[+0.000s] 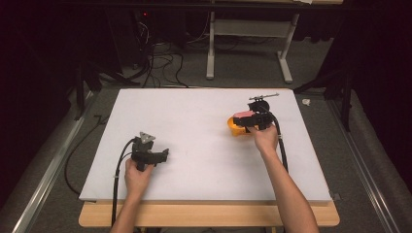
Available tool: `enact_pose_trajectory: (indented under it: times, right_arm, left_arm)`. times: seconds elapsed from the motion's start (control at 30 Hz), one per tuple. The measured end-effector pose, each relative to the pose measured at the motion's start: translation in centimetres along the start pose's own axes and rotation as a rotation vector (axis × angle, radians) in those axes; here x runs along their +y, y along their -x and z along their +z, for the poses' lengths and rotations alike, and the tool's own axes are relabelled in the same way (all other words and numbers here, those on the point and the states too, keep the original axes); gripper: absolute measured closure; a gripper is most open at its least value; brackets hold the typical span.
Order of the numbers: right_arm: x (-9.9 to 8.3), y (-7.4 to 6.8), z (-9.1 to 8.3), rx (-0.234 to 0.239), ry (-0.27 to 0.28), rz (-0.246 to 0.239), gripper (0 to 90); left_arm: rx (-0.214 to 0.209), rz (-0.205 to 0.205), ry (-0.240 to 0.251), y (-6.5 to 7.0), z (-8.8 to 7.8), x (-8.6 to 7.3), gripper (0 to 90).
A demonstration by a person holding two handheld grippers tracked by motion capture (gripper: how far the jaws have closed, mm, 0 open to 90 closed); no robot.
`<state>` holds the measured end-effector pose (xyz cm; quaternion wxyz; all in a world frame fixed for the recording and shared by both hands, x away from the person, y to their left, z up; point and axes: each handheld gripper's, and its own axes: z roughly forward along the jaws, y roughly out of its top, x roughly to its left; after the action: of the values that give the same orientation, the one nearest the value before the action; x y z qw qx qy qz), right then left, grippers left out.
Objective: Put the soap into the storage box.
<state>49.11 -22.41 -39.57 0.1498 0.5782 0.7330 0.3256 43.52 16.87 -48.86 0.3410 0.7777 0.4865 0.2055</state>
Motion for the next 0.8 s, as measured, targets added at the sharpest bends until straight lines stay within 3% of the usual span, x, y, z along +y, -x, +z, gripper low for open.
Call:
enact_pose_trajectory:
  times: [0.37, 0.8]
  right_arm:
    - [0.2, 0.4, 1.5, -0.015, -0.049, 0.031, 13.6]
    - [0.0, 1.3, 2.9, -0.015, -0.085, 0.101, 13.5]
  left_arm:
    - [0.0, 0.0, 0.0, 0.0, 0.0, 0.0, 16.6]
    - [0.0, 0.0, 0.0, 0.0, 0.0, 0.0, 16.7]
